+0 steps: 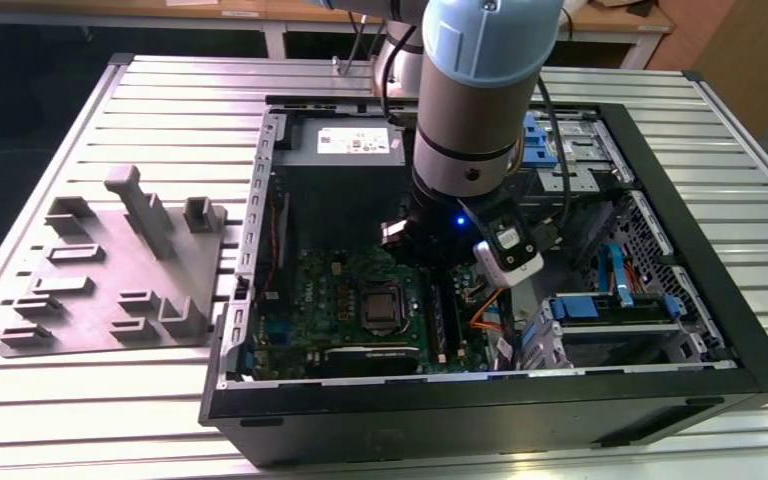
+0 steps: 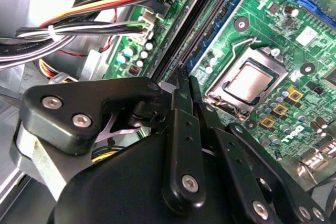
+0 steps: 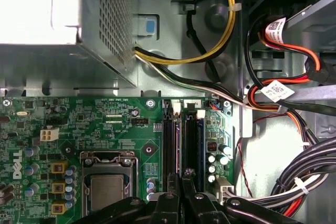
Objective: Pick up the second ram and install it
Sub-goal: 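Insert the second ram into the second slot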
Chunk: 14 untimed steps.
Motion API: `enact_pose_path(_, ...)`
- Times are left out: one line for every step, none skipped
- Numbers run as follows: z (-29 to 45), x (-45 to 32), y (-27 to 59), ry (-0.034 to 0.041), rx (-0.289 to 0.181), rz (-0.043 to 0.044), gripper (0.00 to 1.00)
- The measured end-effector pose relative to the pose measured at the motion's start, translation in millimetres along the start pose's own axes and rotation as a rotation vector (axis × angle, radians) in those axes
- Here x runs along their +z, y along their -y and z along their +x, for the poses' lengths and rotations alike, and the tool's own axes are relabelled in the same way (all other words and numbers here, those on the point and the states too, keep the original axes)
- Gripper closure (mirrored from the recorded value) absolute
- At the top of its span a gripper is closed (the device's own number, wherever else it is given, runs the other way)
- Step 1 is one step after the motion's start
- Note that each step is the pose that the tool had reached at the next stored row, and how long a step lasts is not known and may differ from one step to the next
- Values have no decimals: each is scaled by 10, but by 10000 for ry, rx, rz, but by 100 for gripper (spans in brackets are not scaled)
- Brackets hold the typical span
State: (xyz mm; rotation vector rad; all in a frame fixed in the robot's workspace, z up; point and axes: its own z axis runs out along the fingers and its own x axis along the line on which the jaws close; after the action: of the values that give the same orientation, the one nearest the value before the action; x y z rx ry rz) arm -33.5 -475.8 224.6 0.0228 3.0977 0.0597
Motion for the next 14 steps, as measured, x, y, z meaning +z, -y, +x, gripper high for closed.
enact_pose_path(0,1,-1,1,1,-23,87)
enact_pose_path(-1,1,-1,1,0,-24,87)
enact_pose_path(-1,1,-1,1,0,-26,87)
enact_pose_path(-1,1,-1,1,0,-27,87)
enact_pose_path(-1,1,-1,0,0,-26,87)
enact_pose_path(-1,0,0,1,0,-26,87)
enact_pose_path(-1,0,-1,0,0,-27,87)
enact_pose_path(-1,1,0,1,0,-28,87)
enact_pose_path(0,4,0,1,0,-30,87)
enact_pose_path(0,6,0,1,0,-28,87)
enact_pose_path(0,7,0,0,0,-27,87)
enact_pose_path(0,7,0,0,0,-26,87)
enact_pose_path(0,8,0,0,0,-26,87)
enact_pose_path(0,8,0,0,0,-27,87)
